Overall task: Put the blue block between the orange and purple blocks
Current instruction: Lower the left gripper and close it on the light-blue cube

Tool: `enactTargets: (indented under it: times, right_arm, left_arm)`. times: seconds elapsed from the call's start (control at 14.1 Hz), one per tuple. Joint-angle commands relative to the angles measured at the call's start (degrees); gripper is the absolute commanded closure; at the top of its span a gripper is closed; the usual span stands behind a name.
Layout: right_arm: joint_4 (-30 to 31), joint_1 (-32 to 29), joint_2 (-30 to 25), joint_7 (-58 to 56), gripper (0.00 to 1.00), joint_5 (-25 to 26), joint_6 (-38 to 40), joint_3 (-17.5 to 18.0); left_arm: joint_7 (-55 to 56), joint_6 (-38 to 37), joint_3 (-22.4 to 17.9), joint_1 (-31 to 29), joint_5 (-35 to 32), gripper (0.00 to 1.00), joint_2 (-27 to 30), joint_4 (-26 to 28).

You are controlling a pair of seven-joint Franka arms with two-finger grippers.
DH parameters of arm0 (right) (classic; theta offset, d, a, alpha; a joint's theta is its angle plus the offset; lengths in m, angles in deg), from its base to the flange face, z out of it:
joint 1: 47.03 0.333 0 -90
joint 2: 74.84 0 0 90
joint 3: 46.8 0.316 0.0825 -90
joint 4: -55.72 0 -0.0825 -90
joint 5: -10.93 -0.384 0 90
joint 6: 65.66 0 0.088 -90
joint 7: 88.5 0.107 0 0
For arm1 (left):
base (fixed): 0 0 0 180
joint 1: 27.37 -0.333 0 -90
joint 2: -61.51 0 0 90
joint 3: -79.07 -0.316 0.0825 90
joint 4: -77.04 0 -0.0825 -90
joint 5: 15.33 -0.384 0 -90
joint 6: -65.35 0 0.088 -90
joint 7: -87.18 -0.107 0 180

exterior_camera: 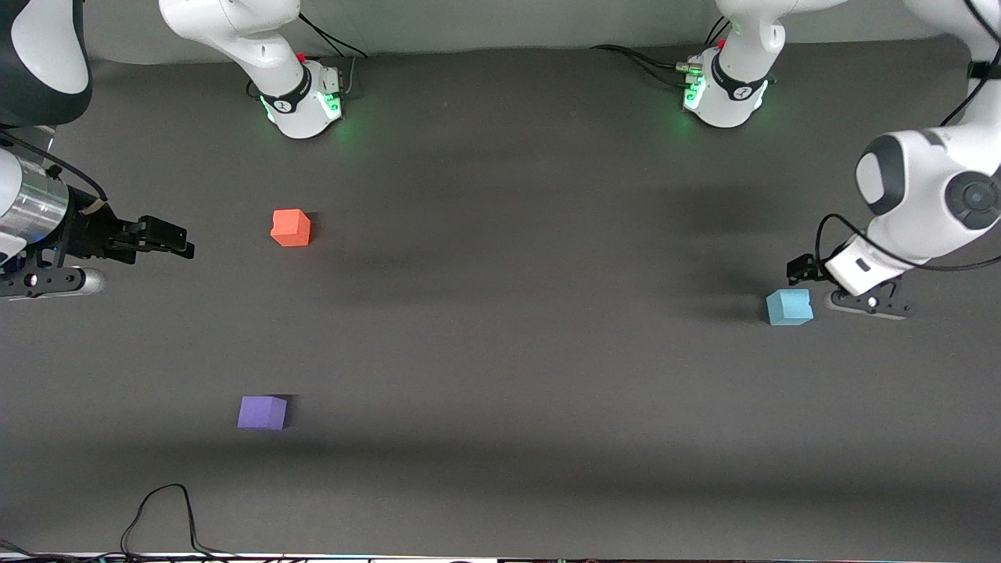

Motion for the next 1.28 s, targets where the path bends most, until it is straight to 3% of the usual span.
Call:
enactTargets:
  times: [0.0,0.14,0.42,0.5,0.57,0.64,0.78,0.92,1.06,1.2]
  right_arm:
    - [1.0,0.2,-0.4,1.0,0.0,-2.5,-1.5,-0.2]
    - [1.5,0.2,-0.4,1.0,0.0,-3.2,-1.6,-0.3]
    - [1.7,0.2,-0.4,1.0,0.0,-3.2,-1.5,-0.3]
    - [2.0,0.2,-0.5,1.0,0.0,-3.2,-1.6,-0.3]
    - [2.1,0.2,-0.5,1.0,0.0,-3.2,-1.6,-0.3]
    - [2.1,0.2,-0.5,1.0,0.0,-3.2,-1.6,-0.3]
    - [2.4,0.3,-0.5,1.0,0.0,-3.2,-1.9,-0.3]
    - [2.7,0.3,-0.7,1.0,0.0,-3.2,-2.3,-0.3]
    - [2.7,0.3,-0.7,1.0,0.0,-3.2,-2.3,-0.3]
    - [2.7,0.3,-0.7,1.0,0.0,-3.2,-2.4,-0.3]
  left_arm:
    - [-1.3,6.5,-0.5,0.1,-1.5,0.0,-5.1,-0.2]
    - [-1.5,10.2,-0.6,0.0,-1.5,0.0,-8.3,-0.2]
    - [-1.5,10.1,-0.6,0.0,-1.4,0.01,-9.9,-0.2]
    - [-1.1,9.8,-0.6,0.0,-1.5,0.22,-10.0,-0.2]
    - [-0.8,9.5,-0.6,0.0,-1.4,0.49,-10.0,-0.3]
    - [-0.6,9.2,-0.6,0.1,-1.4,0.55,-10.0,-0.5]
    - [-0.9,8.9,-0.6,0.1,-1.4,0.55,-9.9,-1.3]
    - [-1.0,1.4,-0.7,0.1,-1.4,0.55,-8.8,-5.3]
    - [1.2,-12.6,-0.4,1.2,-1.3,0.55,-7.2,-13.7]
    - [8.0,-23.3,-0.2,5.8,-0.8,0.55,-6.4,-21.1]
